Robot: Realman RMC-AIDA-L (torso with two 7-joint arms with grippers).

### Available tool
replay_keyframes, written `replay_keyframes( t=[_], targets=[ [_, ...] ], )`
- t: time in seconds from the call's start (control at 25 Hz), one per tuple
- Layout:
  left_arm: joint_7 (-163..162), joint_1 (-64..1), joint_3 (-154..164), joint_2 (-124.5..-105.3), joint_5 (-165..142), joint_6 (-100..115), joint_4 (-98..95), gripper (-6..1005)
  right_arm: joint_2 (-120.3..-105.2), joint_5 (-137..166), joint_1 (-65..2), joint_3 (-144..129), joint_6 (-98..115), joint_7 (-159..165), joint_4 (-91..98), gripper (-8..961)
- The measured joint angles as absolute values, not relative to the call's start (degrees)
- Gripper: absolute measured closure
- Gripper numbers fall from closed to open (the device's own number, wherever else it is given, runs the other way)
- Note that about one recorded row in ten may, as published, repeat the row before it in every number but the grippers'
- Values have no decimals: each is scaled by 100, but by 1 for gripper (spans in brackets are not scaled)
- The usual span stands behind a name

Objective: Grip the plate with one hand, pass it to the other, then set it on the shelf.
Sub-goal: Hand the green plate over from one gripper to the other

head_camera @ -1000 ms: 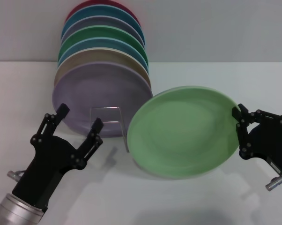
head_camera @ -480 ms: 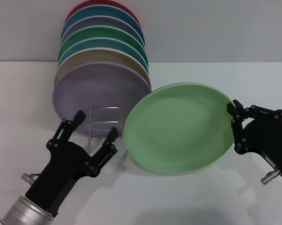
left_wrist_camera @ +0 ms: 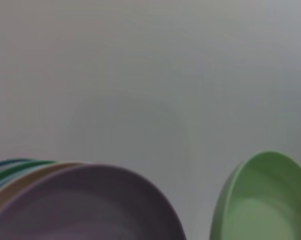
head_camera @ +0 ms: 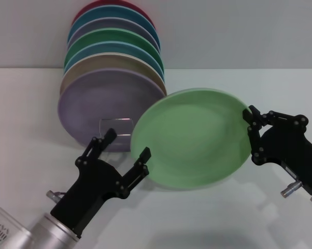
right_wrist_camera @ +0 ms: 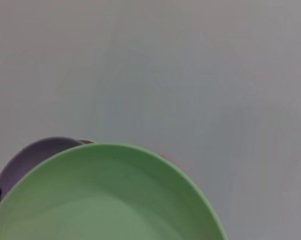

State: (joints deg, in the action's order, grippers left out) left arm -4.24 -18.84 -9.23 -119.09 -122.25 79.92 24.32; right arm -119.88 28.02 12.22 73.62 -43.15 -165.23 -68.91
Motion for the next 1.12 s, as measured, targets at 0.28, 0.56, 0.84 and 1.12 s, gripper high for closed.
replay_keyframes(
  t=[0.28,0.56,0.84,1.12],
  targets=[
    [-422,-1974,-925,-11909,-12225,7877,2461,270,-11988,2818,1215,7357,-4366,-16523,-6899,933],
    [-460,-2027,-961,-11894,-12225,7837,2460,273,-11988,2828,1277,7338,-4460,-16523,-6925,934],
    [-453,-2007,-926,-11885,-12226,7835,2451,275,-11988,2830,1351,7319,-4526,-16523,-6926,934],
    [-485,-1952,-914,-11882,-12226,7836,2452,385,-11988,2940,1414,7313,-4527,-16524,-6933,934]
  ],
)
